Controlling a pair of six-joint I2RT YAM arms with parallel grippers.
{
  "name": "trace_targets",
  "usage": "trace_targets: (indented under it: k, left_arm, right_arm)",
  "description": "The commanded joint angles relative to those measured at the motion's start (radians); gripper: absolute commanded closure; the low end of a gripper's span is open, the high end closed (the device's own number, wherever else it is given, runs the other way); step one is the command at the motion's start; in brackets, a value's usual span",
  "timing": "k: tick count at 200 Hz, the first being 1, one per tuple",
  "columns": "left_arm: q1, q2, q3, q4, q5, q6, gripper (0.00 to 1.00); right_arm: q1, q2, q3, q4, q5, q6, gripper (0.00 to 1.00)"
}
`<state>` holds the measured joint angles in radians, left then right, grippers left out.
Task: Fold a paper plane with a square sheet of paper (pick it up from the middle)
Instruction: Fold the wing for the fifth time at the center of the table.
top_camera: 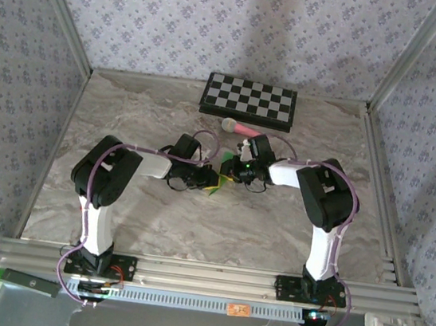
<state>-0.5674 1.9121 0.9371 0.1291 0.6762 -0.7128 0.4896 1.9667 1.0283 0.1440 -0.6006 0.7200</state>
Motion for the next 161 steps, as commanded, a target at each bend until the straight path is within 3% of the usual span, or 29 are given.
trace_targets:
  k: [1,124,161]
  left_arm:
    - [0.008,-0.038,-0.029,-0.085,-0.013,-0.002,0.86]
    - [0.004,-0.076,-0.055,-0.129,0.005,-0.017,0.87]
    - [0.006,-0.154,-0.036,-0.167,-0.048,-0.006,0.81]
  right_arm:
    - [0.004,0.048,0.013,-0.083,0.056,-0.028,0.80]
    - [0.012,0.058,0.029,-0.104,0.061,-0.033,0.81]
    - [0.012,0.056,0.030,-0.111,0.061,-0.035,0.81]
